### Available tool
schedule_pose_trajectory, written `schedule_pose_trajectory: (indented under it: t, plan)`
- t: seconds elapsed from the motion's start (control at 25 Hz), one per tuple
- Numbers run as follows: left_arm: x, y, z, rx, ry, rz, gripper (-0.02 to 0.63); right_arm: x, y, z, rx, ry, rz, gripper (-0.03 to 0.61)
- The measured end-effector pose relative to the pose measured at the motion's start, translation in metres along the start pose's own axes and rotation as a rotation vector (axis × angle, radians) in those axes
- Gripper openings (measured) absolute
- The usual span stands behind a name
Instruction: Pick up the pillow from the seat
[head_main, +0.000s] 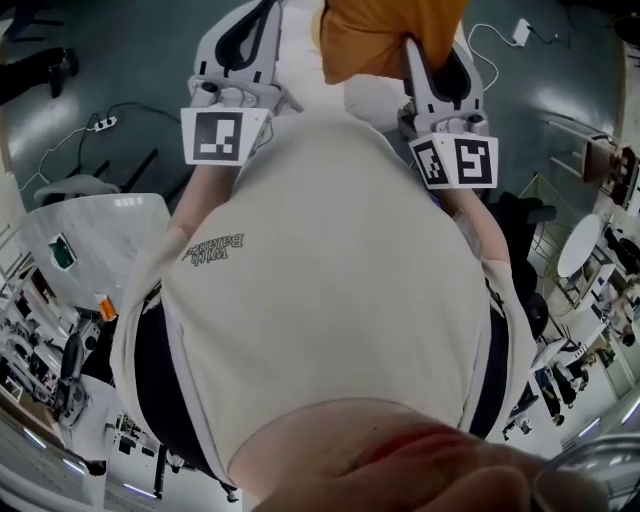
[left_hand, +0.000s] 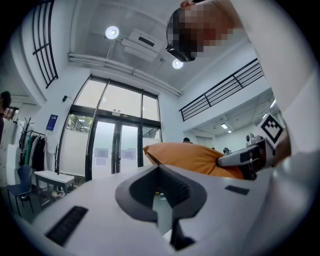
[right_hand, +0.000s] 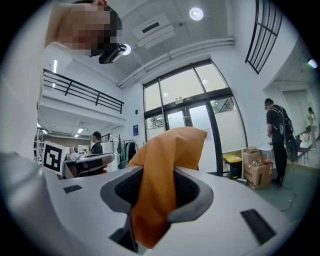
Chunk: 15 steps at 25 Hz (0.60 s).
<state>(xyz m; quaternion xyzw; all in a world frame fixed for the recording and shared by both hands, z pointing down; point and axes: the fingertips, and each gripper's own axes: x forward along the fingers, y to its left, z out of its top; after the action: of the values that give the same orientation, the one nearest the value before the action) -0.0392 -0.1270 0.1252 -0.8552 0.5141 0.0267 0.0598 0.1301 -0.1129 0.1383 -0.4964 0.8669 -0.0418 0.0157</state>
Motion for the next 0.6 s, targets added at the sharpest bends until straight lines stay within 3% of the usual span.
schedule_pose_trajectory:
  t: [0.6]
  plan:
    - [0.005, -0.017, 0.000, 0.002, 0.019, -0.037, 0.009, -0.004, -0.003, 0.003, -0.023, 0.016, -0.010, 0.163]
